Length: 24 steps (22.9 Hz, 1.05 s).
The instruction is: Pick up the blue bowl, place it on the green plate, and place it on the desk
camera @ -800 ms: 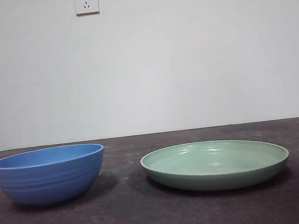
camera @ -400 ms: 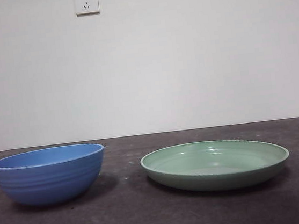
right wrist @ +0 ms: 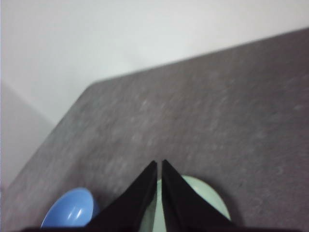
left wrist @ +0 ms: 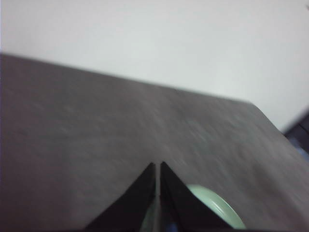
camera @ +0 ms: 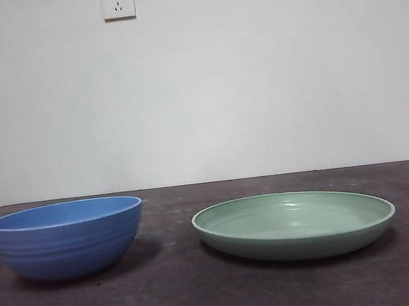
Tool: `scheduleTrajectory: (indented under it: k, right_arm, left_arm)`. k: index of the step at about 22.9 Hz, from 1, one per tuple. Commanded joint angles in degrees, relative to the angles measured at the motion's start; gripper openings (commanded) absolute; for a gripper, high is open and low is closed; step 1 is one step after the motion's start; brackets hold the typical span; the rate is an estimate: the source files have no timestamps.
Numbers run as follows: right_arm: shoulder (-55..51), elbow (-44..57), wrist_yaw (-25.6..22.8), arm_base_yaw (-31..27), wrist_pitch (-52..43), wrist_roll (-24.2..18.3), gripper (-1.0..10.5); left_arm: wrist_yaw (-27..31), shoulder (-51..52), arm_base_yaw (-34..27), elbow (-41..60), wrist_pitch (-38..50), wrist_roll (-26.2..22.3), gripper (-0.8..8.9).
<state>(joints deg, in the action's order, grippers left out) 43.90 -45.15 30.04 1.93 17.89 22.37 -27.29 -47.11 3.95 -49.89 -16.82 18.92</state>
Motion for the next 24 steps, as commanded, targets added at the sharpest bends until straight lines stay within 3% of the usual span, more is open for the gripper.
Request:
scheduleTrajectory:
  k: [1, 7, 11, 18, 21, 24]
  right_arm:
    - [2.8, -4.2, 0.9, 1.8, 2.1, -4.0, 0.1]
    - [8.5, -10.0, 5.4, 4.7, 9.0, -7.0, 0.1]
    - [10.0, -11.2, 9.4, 5.1, 14.5, -11.2, 0.1]
    - [9.9, -11.2, 10.0, 5.1, 19.3, -16.3, 0.1]
    - [9.9, -11.2, 10.0, 5.1, 19.4, -16.5, 0.3]
    - [9.9, -11.2, 9.9, 5.1, 19.5, -16.6, 2.5]
  left_arm:
    - [-5.0, -3.0, 0.8, -2.5, -2.1, -0.7, 0.19]
    - [-10.1, -7.2, 2.4, -3.8, -9.2, -4.9, 0.27]
    - [-10.5, -7.8, 3.3, -3.8, -14.1, -8.0, 0.28]
    - [-10.4, -7.8, 4.9, -3.8, -15.2, -8.6, 0.38]
    - [-10.4, -7.8, 5.7, -3.8, -15.1, -9.3, 1.55]
    - [-10.4, -7.8, 6.4, -3.8, -14.9, -9.6, 3.80]
